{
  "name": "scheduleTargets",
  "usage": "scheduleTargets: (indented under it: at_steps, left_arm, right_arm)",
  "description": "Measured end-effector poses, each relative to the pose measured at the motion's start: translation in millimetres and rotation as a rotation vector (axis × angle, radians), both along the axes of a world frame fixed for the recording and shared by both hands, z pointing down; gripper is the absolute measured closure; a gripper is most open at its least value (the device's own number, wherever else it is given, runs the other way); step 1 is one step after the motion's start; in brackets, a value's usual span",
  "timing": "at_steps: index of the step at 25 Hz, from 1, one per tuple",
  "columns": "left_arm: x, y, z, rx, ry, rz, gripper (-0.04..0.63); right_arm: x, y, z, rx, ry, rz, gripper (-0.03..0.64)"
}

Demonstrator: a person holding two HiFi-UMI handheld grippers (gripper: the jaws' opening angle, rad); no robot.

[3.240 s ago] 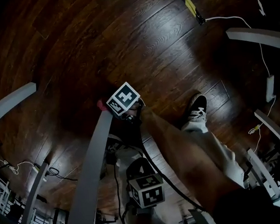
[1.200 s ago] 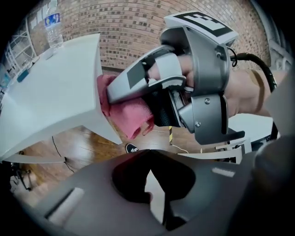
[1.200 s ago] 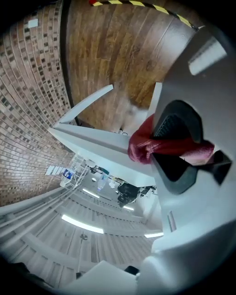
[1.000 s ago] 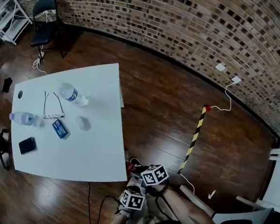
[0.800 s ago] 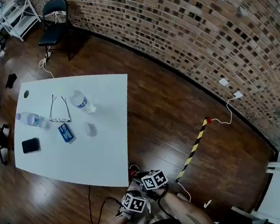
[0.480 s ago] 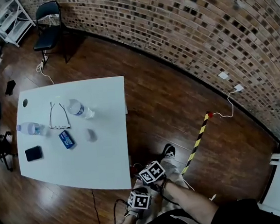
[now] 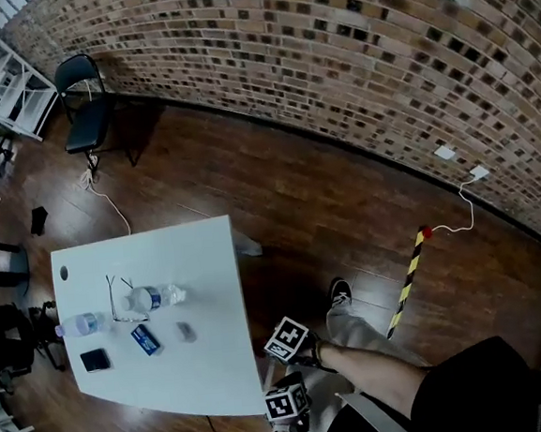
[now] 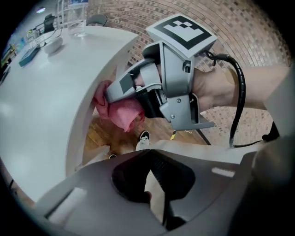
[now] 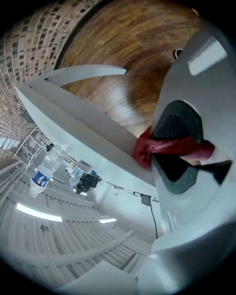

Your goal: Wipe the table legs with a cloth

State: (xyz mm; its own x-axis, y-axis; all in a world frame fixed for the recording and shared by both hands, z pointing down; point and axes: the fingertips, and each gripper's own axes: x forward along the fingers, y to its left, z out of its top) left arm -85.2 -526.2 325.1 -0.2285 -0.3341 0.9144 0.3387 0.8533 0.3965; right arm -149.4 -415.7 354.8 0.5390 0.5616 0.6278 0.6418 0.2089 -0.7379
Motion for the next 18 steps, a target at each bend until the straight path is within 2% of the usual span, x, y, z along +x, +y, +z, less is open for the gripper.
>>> scheduleTargets:
  at_steps: [5,9,13,18]
  left_arm:
    - [-60,15,-5,-0.046,-0.031,-0.068,0.594]
    - [-117,42,-9,-0.055,-0.080,-0.055,0.594]
    - [-173,64,-14,0.001,-0.134,-0.042,0.594]
    - [-227,82,-22,0.065,-0.152,0.024,0.594]
  right_arm:
    - [-62,13,6,-0.007,-0.029,-0.040,0.560]
    - [-113,34,7,0.002,-0.060,-0.026,0.560]
    - [-161,50,10,0.032,-0.118,-0.038,0.560]
    - [-236,70,10,0.076,-0.181,0.061,0.560]
